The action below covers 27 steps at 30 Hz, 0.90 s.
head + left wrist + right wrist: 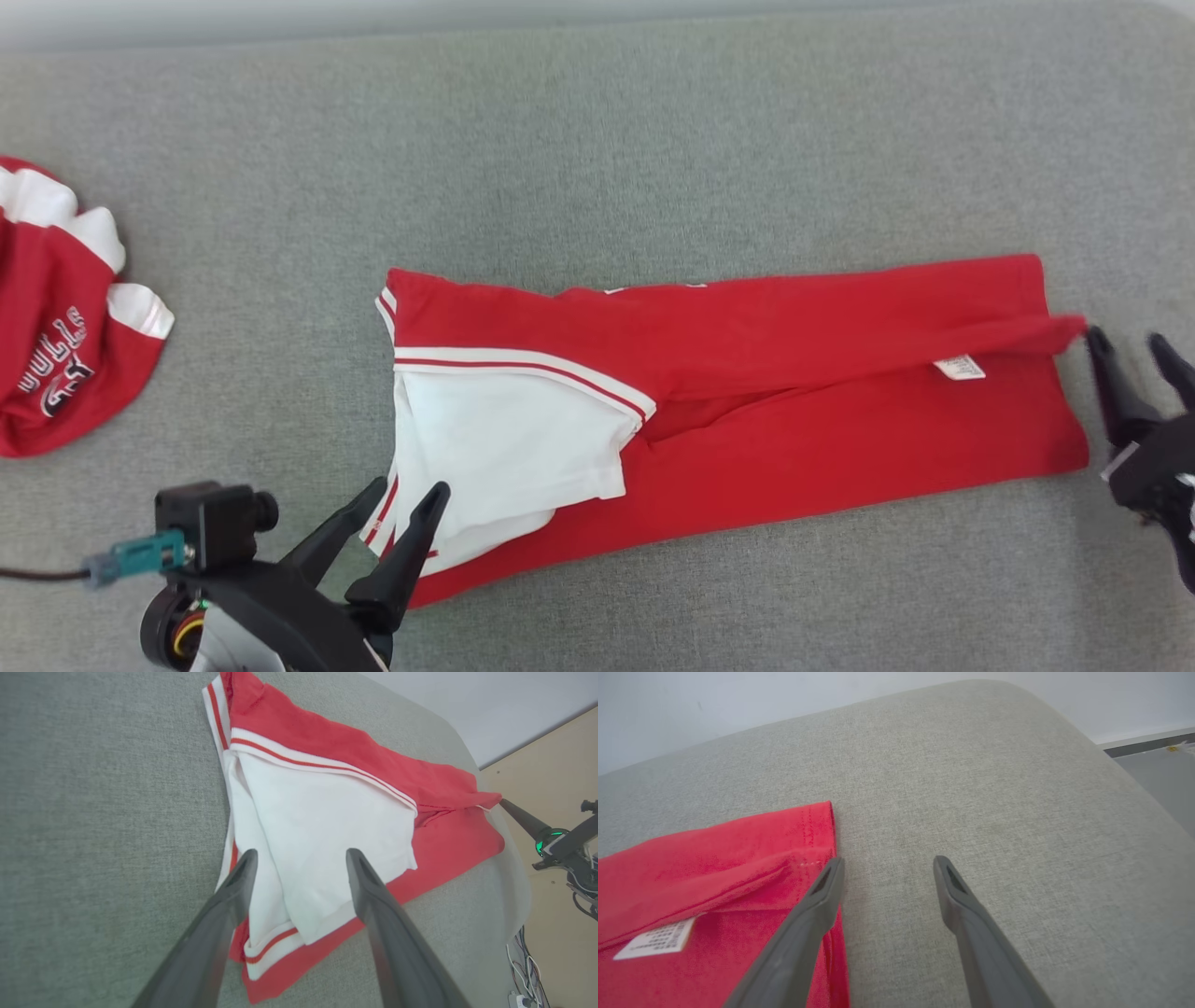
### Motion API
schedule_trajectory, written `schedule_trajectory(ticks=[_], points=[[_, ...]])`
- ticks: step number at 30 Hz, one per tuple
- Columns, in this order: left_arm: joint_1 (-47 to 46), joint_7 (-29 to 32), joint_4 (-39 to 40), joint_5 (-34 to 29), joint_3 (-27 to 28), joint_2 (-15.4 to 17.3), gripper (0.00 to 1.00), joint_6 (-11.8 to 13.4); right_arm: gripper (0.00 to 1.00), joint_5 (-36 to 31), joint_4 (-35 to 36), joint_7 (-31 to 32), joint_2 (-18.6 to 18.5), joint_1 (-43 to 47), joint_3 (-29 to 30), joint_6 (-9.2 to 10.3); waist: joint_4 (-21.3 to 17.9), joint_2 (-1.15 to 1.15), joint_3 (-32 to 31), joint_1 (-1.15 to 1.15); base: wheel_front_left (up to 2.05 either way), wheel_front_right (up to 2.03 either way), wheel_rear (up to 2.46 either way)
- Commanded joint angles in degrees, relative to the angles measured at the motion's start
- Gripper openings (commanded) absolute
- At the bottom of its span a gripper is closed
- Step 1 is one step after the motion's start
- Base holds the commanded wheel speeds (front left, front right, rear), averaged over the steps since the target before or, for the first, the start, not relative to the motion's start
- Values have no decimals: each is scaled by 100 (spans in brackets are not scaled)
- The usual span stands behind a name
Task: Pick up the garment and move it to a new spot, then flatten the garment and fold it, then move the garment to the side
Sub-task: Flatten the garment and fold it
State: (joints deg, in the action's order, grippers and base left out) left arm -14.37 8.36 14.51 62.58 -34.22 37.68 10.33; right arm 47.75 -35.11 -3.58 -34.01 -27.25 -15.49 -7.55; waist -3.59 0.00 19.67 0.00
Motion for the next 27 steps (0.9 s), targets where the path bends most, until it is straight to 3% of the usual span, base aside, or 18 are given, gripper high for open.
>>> schedule_trajectory(ticks=[1, 4, 15, 21, 27], points=[[102, -113, -47, -113, 6, -44, 100, 16, 100, -79, -10, -89, -51, 116, 86, 14, 29, 0, -135, 0, 0, 0, 0], [214, -455, -190, -346, 33, -76, 100, 152, 100, -235, -30, -337, -8, 306, 331, 14, 55, 0, -292, 0, 0, 0, 0], [632, -1996, -736, -1274, 30, -721, 100, 761, 100, -831, 296, -890, 665, 907, 586, 14, 175, 0, -906, 0, 0, 0, 0], [888, -2323, -900, -1695, 164, -1146, 100, 862, 100, -980, 357, -1024, 902, 1271, 822, 14, 337, 0, -1225, 0, 0, 0, 0], [1108, -2359, -1143, -2420, 97, -1489, 100, 727, 100, -1106, 328, -1094, 1100, 1523, 1088, 14, 524, 0, -1399, 0, 0, 0, 0]])
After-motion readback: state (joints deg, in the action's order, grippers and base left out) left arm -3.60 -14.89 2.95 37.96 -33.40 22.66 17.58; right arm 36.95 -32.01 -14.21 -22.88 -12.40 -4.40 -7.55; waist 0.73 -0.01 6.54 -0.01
